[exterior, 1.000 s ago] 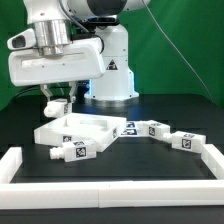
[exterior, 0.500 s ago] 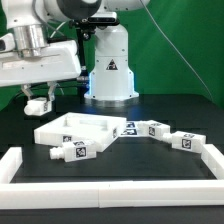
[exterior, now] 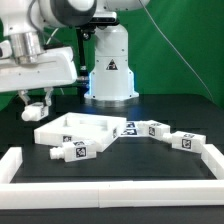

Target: Assemble one leg

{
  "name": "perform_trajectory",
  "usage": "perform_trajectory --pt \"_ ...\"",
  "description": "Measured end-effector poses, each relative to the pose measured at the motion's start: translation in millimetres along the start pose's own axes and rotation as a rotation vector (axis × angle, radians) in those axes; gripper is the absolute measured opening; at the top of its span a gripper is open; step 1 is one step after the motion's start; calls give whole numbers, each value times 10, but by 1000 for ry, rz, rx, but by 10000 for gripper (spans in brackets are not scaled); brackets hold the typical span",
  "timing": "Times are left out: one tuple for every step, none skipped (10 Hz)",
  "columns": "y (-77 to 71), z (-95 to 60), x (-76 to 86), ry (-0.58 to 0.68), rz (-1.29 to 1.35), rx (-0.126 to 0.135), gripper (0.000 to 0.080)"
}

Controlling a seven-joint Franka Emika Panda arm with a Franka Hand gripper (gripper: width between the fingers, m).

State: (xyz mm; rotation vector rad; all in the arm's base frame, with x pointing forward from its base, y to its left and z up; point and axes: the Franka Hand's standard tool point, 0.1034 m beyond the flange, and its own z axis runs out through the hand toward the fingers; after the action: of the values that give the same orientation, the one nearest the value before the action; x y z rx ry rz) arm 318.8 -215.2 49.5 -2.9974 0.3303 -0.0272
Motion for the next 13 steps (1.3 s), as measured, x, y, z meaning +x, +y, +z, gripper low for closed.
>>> perform_trajectory --pt "53 75 -28 -11 8 -9 282" --pt "60 154 -51 -27 8 -10 282" --pt "56 235 -52 -43 8 -9 282" --pt "56 281 -34 -47 1 -14 282" --pt "78 300 -38 -47 -4 -20 282" --pt "86 298 -39 -42 -6 -29 282" --pt "86 299 -39 -43 -7 -29 282" --pt "86 299 -41 -43 -6 -29 282" --pt "74 287 -34 -45 5 -27 394" --pt "11 220 0 -51 29 -12 532" --pt "-70 108 48 -65 49 6 612" --pt "-166 -55 135 -69 71 14 612" --pt "-230 -158 169 -55 94 12 643"
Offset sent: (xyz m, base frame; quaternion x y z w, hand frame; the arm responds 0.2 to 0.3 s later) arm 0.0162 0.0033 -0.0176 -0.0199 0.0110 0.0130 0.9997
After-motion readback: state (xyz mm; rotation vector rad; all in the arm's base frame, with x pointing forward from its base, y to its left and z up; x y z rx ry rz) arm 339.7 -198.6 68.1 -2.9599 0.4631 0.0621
